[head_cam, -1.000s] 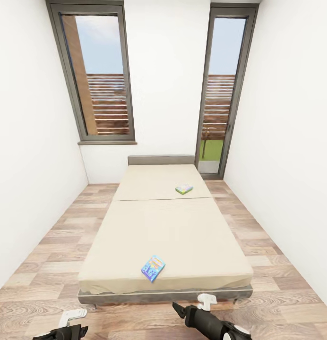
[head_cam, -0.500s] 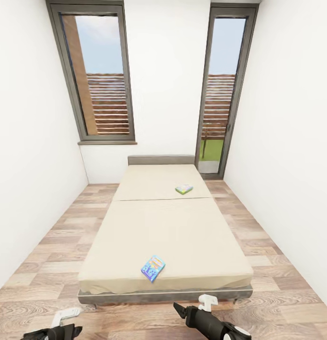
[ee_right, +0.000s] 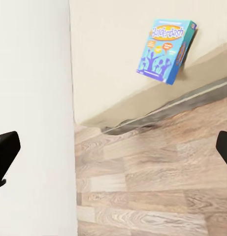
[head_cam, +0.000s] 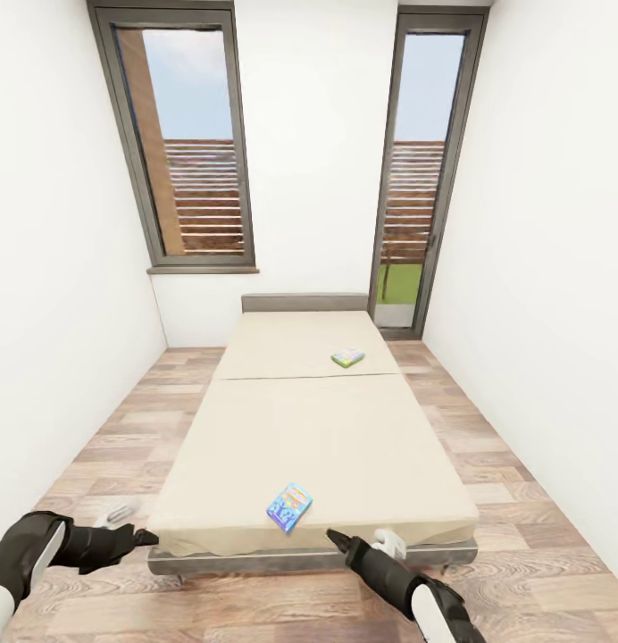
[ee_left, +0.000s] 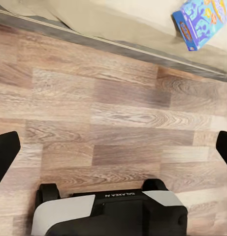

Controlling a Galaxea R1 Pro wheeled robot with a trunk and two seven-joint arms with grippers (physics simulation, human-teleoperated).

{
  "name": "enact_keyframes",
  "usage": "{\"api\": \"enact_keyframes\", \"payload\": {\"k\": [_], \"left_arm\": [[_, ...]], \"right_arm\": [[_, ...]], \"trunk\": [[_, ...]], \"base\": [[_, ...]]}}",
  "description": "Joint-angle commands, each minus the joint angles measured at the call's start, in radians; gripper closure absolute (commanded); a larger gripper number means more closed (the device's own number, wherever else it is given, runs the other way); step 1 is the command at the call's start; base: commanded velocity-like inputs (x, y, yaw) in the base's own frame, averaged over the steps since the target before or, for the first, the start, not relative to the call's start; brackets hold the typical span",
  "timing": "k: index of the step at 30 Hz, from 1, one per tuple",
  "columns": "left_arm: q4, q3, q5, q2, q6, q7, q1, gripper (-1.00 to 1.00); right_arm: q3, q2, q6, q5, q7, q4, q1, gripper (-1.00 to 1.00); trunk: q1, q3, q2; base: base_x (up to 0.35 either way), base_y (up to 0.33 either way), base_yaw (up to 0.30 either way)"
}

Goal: Put all the toys in the child's room - the three board games (two on the bed and one on the table), the two jigsaw puzzles on the table, and the tennis ball on the table - inside the toy box on the table in the child's room.

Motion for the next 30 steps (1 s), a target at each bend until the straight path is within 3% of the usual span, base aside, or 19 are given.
{"api": "enact_keyframes", "payload": {"k": [1,3,8,30], "left_arm": [[-0.009,0.007,-0.008,0.001,0.017,-0.012,-0.001,-1.00],[-0.026,0.013,-0.008,0.005,0.037,-0.021,-0.003,-1.00],[-0.036,0.039,-0.008,0.006,0.047,-0.022,-0.004,-1.00],[-0.039,0.054,-0.005,0.004,0.052,-0.035,-0.004,-1.00]], "right_arm": [[-0.002,0.001,0.008,-0.027,-0.022,-0.001,-0.003,-1.00],[-0.003,0.000,0.008,-0.077,-0.075,0.000,-0.006,-1.00],[-0.003,-0.005,0.005,-0.135,-0.124,0.026,-0.010,-1.00],[0.010,0.002,-0.016,-0.142,-0.130,0.035,-0.010,-1.00]], "trunk": [[0.000,-0.001,-0.001],[0.004,-0.005,-0.008],[0.023,-0.020,-0.043],[0.107,-0.089,-0.197]], "base": [[0.000,0.000,0.000],[0.000,0.000,0.000],[0.000,0.000,0.000],[0.000,0.000,0.000]]}}
